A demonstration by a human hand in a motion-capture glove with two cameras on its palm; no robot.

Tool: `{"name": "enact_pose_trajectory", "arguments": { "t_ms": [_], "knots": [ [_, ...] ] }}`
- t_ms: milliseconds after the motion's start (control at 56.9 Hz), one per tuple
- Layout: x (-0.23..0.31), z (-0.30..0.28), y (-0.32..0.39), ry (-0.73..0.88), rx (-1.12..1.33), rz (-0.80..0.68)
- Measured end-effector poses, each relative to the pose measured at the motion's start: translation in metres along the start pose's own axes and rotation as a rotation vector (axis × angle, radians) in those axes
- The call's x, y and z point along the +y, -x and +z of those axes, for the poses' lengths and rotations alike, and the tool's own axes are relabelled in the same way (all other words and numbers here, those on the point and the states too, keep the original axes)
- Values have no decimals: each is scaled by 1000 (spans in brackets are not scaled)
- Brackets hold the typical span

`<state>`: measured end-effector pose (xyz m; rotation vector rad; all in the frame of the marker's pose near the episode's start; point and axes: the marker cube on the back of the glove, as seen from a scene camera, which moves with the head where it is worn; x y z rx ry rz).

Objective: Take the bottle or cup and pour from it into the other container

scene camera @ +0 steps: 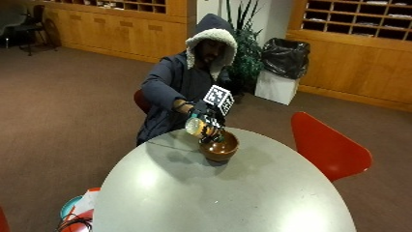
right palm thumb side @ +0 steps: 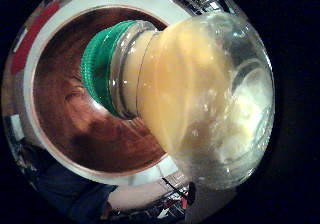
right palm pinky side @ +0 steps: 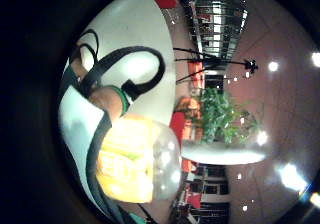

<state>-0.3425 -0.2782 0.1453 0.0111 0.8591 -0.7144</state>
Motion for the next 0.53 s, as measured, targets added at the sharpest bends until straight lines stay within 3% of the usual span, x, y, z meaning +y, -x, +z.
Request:
{"name": "enact_pose_trajectory", "arguments": {
  "t_ms": [527],
  "knots": [
    [7,0,-8,2,-52,22]
  ]
}}
